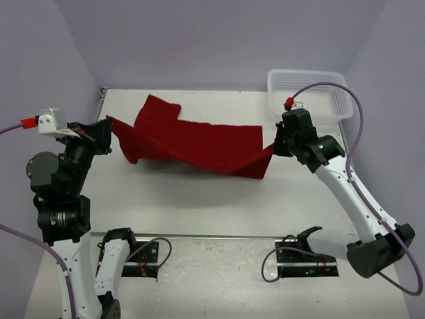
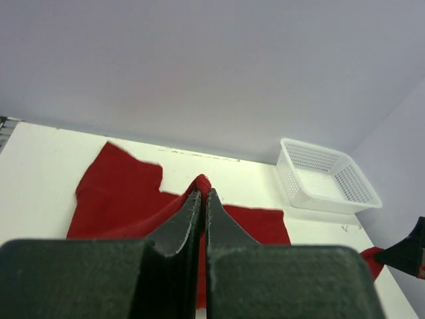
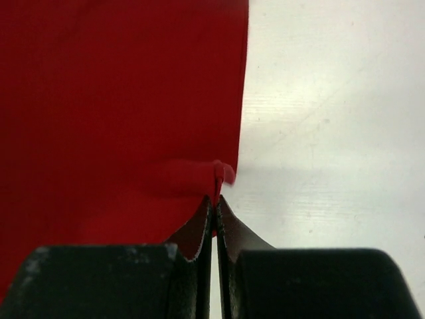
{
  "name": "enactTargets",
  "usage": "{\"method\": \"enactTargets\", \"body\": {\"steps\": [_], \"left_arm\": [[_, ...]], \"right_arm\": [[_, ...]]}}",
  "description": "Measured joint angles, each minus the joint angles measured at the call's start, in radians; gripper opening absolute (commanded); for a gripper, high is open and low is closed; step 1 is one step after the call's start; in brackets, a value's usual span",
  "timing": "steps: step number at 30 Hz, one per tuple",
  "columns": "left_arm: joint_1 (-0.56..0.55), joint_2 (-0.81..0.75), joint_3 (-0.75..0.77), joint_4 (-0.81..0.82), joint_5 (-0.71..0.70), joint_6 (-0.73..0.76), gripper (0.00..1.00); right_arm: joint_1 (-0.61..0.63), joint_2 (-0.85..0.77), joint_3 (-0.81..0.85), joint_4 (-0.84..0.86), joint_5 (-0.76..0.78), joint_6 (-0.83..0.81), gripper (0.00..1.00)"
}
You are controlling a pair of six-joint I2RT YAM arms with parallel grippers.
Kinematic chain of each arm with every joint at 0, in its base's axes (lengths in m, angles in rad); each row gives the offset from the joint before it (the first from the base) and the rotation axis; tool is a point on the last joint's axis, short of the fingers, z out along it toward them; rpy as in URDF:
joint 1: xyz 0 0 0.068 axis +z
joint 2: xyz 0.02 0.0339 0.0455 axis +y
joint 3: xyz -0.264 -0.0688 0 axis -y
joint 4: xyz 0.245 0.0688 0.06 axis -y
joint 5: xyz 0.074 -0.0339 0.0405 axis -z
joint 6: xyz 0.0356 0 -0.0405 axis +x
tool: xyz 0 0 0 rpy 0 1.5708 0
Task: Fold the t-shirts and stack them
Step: Flatten out the tshirt
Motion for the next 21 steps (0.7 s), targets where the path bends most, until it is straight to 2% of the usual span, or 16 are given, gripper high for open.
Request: {"method": "enactTargets", "body": {"steps": [5, 11, 17, 21], "left_arm": [[0.0, -0.072, 0.029, -0.152, -0.064, -0.002, 0.0], [0.0, -0.065, -0.035, -0.234, -0.082, -0.004, 0.0], [0.0, 0.01, -0.113, -0.225, -0.082, 0.0, 0.0], [0.0, 0.109, -0.135, -0.127, -0.056, 0.002, 0.0]], "right_arm": [[0.006, -0.116, -0.093, -0.009, -0.003, 0.061, 0.0], [0.026, -0.116, -0.226, -0.016, -0.002, 0.087, 0.0], [0.028, -0.091, -0.273, -0.007, 0.007, 0.088, 0.0], [0.03, -0.01, -0.2, 0.001, 0.032, 0.068, 0.0]]}}
